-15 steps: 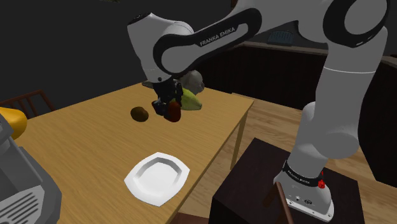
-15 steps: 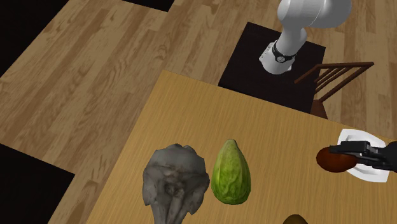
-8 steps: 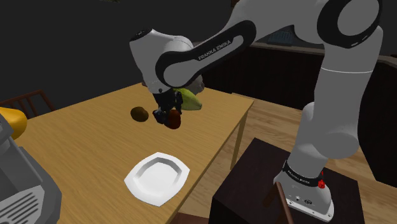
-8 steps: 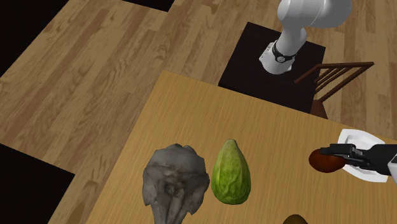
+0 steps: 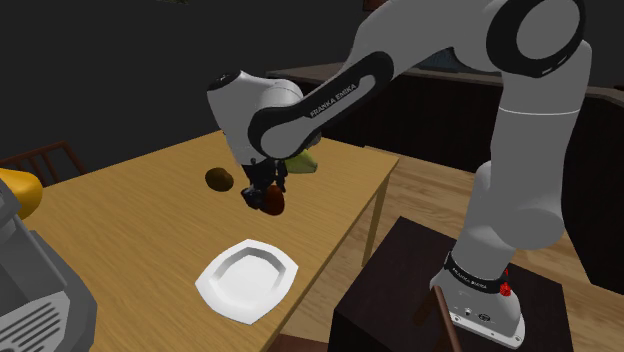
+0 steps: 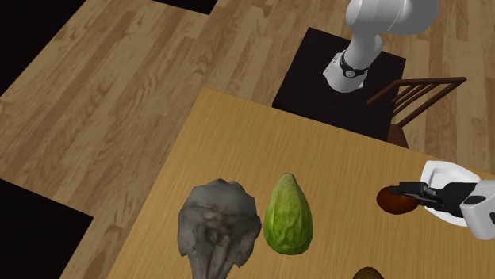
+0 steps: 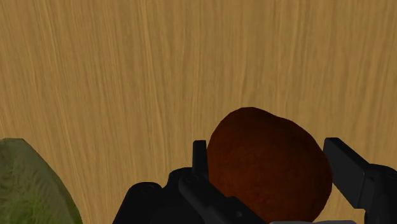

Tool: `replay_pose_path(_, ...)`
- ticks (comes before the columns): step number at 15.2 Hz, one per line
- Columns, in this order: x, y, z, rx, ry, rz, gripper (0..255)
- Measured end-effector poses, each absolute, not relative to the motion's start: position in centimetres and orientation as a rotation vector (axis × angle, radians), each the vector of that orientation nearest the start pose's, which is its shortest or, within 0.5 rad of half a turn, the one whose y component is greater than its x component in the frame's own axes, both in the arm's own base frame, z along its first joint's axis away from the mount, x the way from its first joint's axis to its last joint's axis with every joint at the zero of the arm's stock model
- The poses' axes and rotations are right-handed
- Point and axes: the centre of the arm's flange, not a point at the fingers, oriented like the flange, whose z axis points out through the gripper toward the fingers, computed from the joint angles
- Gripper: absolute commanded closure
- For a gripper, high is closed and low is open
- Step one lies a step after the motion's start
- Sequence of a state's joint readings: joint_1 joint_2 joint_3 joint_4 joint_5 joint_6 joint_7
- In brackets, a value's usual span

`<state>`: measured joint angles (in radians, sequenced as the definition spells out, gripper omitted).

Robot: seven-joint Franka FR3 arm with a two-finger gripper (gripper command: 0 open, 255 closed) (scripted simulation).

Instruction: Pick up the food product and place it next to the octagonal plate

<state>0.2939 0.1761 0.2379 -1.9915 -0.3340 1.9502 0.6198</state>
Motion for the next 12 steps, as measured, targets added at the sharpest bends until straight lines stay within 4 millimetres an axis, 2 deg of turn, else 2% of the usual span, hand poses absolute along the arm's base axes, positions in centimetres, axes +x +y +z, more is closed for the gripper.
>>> replay_pose_path(4, 50.1, 26.5, 34.5, -3.463, -0.119, 0.048, 255)
replay_pose_path(11, 50.2, 26.4, 34.1, -3.462, -0.118, 0.039, 255)
replay_pose_path(12, 50.2, 26.4, 34.1, -3.462, -0.118, 0.040, 0)
